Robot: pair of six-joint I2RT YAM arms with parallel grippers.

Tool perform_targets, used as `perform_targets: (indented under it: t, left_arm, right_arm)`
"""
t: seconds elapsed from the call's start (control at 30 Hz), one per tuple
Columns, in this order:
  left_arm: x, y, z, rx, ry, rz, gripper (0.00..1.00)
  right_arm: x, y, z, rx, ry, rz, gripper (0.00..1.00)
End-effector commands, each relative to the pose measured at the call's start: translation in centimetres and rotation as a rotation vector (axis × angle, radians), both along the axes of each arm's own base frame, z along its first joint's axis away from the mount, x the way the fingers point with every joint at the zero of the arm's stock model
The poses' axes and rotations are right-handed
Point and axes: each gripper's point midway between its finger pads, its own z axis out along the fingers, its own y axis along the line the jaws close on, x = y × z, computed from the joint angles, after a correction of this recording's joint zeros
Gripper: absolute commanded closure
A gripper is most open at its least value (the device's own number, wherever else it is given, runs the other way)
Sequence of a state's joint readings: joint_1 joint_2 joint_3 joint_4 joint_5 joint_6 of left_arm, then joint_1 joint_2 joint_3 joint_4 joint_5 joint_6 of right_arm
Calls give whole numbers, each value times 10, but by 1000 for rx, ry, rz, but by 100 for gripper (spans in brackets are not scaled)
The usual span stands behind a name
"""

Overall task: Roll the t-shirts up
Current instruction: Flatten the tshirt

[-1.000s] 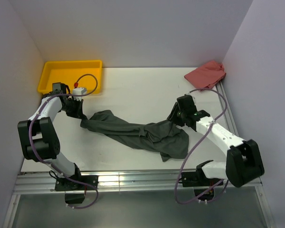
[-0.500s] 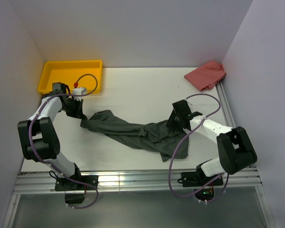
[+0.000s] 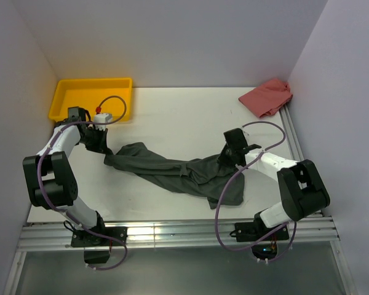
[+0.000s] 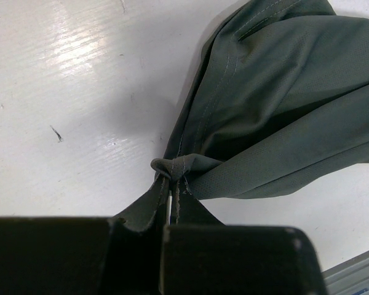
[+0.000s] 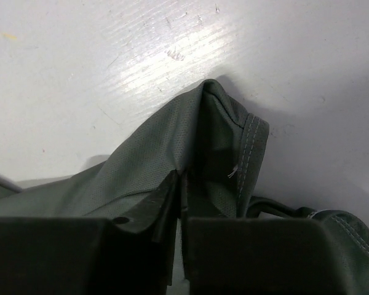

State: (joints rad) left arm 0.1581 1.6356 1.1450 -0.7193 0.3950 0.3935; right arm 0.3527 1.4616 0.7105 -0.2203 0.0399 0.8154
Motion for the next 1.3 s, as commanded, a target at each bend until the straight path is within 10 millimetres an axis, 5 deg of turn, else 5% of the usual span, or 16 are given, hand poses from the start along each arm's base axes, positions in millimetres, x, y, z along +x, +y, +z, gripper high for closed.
perform_targets:
  t: [0.0, 0.17, 0.27, 0.4, 0.47, 0.5, 0.7, 0.9, 1.1, 1.27]
  left_arm:
    - [10, 1, 16, 3, -49, 11, 100]
    - [13, 3, 31, 18, -86, 10, 100]
    - [19, 5, 56, 35, -157, 20, 100]
    - [27, 7, 93, 48, -254, 34, 100]
    - [28, 6, 114, 48, -301, 42, 100]
    - [29, 7, 122, 49, -319, 48, 100]
    - [24, 4, 168, 51, -439, 54, 100]
    - [7, -6, 205, 23, -491, 23, 100]
    - [-31, -28, 284, -30, -718, -20, 100]
    - [-37, -39, 341, -104, -893, -1, 100]
  right_arm:
    - [13, 0, 13, 14, -51, -17, 97]
    - [13, -5, 48, 11, -117, -26, 100]
    - [12, -10, 85, 15, -196, -35, 100]
    - [11, -18, 161, 38, -362, -50, 100]
    - [4, -25, 182, 29, -396, -56, 100]
    - [2, -25, 210, 49, -460, -59, 100]
    - [-27, -43, 287, 70, -622, -80, 100]
    - [-62, -48, 338, 128, -740, -48, 100]
    - [-97, -53, 386, 180, -863, -7, 100]
    - [-82, -49, 403, 145, -869, 14, 100]
